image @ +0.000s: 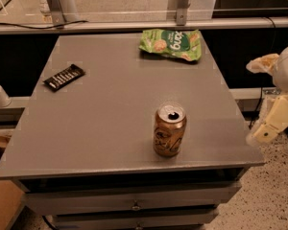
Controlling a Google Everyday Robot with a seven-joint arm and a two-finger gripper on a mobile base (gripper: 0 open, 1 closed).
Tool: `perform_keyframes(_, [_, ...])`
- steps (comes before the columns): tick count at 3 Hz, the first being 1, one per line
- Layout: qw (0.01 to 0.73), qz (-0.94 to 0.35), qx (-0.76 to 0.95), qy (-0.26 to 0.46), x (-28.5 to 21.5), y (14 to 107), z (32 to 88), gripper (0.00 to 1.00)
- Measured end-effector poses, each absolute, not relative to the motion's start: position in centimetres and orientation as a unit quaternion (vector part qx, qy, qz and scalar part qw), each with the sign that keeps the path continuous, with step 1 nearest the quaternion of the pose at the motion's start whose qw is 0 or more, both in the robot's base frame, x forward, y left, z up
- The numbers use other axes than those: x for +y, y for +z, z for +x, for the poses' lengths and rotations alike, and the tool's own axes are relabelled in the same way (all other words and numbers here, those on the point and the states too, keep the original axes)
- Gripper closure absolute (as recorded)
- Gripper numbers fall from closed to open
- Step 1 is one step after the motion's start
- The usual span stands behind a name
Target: Move orange can near rxbar chocolate
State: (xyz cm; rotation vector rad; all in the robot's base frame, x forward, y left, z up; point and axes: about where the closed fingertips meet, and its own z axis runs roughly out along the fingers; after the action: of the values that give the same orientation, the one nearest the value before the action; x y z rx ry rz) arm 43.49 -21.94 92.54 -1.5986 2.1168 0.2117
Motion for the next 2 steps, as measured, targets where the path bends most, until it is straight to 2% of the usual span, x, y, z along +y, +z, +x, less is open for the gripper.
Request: perform_keyframes(2, [0.334, -0.554, 0.731, 0.217, -19.2, 89.9, 42.3, 0.00])
